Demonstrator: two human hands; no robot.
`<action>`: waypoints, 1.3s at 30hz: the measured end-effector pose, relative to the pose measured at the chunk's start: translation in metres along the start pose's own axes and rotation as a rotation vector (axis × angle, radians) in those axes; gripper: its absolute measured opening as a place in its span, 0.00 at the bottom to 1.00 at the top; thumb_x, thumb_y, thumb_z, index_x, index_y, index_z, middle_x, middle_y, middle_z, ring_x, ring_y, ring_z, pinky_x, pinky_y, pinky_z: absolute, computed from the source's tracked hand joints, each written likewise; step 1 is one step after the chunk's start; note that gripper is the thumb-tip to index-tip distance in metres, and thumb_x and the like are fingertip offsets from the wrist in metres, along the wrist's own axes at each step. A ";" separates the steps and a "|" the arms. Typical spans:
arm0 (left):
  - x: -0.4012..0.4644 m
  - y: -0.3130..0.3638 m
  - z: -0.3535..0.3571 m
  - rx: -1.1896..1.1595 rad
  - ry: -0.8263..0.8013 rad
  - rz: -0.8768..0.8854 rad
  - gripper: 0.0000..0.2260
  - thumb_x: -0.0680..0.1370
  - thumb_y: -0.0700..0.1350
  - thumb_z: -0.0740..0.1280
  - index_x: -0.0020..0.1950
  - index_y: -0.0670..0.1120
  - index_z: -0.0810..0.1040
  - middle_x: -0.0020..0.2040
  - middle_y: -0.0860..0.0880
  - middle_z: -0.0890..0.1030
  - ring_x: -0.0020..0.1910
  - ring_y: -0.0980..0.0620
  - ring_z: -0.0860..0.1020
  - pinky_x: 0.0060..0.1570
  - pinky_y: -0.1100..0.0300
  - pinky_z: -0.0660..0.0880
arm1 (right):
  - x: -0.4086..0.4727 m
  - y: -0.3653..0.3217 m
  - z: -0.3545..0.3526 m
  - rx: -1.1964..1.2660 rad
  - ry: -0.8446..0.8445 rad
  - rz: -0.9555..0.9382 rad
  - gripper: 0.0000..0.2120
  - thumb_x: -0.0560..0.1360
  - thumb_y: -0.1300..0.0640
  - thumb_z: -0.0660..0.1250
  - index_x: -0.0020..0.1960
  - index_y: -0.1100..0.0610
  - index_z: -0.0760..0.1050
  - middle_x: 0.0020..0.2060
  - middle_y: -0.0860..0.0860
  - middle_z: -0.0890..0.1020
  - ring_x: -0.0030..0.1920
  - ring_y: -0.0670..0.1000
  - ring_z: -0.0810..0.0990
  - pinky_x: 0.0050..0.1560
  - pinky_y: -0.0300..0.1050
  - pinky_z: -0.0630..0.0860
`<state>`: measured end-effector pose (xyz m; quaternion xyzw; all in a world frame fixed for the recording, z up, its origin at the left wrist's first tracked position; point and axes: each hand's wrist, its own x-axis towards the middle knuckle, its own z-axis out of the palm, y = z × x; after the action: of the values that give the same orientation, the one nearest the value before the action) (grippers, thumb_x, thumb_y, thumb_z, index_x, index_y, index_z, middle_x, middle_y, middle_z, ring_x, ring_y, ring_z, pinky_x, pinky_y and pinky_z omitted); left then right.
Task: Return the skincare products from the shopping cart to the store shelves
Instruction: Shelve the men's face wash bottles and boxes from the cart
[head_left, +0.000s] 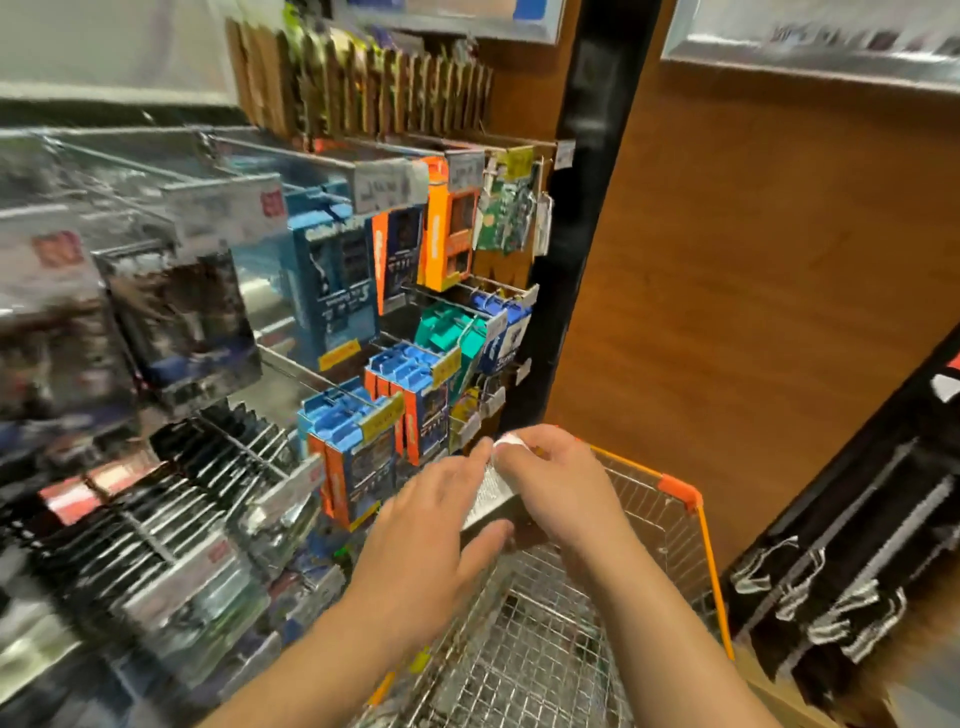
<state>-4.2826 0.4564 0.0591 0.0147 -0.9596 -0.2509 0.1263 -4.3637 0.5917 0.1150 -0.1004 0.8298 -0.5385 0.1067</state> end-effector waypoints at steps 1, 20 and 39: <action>-0.003 -0.005 -0.007 -0.050 -0.001 -0.010 0.36 0.75 0.72 0.44 0.83 0.63 0.43 0.73 0.59 0.63 0.70 0.57 0.67 0.68 0.54 0.69 | -0.003 -0.011 0.004 0.054 -0.041 0.009 0.09 0.74 0.42 0.67 0.49 0.44 0.82 0.44 0.47 0.85 0.45 0.55 0.85 0.45 0.61 0.85; -0.112 -0.065 -0.165 -1.486 0.249 -0.521 0.24 0.77 0.59 0.59 0.53 0.45 0.88 0.54 0.32 0.84 0.39 0.37 0.84 0.43 0.44 0.83 | -0.036 -0.110 0.134 0.331 -0.626 -0.319 0.18 0.72 0.41 0.72 0.60 0.46 0.81 0.50 0.51 0.85 0.40 0.52 0.81 0.41 0.55 0.78; -0.193 -0.103 -0.268 -0.923 0.916 -0.337 0.19 0.74 0.49 0.68 0.64 0.53 0.76 0.57 0.50 0.86 0.57 0.51 0.84 0.53 0.57 0.79 | -0.123 -0.184 0.246 0.098 -0.877 -0.735 0.15 0.75 0.50 0.75 0.57 0.37 0.75 0.52 0.37 0.84 0.52 0.39 0.83 0.52 0.39 0.79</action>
<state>-4.0324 0.2564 0.1895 0.2139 -0.5880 -0.6202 0.4731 -4.1666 0.3382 0.1942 -0.5913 0.5926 -0.4860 0.2510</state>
